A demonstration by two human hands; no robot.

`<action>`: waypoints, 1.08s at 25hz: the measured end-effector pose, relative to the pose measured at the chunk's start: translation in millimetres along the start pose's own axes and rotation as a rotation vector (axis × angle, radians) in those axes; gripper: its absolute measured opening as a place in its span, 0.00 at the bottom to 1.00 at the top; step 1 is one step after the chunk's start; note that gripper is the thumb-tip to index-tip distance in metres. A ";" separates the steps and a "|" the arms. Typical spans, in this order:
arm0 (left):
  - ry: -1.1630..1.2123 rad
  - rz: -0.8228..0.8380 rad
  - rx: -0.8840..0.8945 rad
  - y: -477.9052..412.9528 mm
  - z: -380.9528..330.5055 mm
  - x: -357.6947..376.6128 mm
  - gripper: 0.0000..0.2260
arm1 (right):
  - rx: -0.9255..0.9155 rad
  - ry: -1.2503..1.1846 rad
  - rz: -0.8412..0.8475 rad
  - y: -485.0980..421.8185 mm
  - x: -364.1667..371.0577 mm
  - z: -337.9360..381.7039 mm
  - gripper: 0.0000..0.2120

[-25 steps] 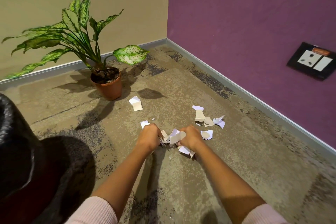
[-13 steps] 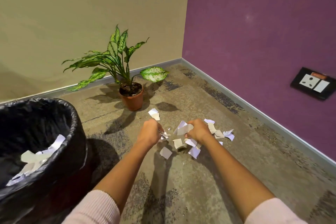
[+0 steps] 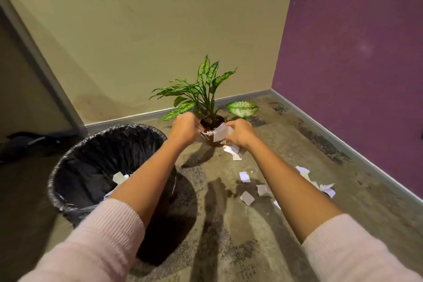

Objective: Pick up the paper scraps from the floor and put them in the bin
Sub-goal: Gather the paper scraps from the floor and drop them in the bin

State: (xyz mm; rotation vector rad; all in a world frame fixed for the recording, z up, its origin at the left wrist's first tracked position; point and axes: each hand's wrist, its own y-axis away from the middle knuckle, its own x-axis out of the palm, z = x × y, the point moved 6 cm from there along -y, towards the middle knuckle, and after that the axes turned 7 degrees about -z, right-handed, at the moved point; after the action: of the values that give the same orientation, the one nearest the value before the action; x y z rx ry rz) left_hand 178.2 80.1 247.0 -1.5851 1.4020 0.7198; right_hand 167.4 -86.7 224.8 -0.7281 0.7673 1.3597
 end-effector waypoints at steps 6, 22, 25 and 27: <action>-0.070 -0.057 -0.154 -6.8 80.3 -80.6 0.10 | -0.154 -0.039 0.054 -10.9 33.9 106.3 0.27; -0.419 0.374 -0.457 19.4 222.3 -78.7 0.06 | -0.395 0.135 0.318 15.9 129.4 216.9 0.27; -0.490 0.585 -0.449 21.4 233.4 -69.1 0.20 | -0.416 0.145 0.378 17.8 136.1 219.2 0.25; -0.517 0.621 -0.432 19.7 234.8 -70.1 0.25 | -0.398 0.128 0.396 16.9 133.3 218.8 0.26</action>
State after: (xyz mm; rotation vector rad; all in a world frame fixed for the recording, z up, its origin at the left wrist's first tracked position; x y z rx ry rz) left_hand 174.5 320.9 197.5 -1.1124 1.3899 1.7601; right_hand 170.1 169.6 238.5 -1.0189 0.7760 1.8707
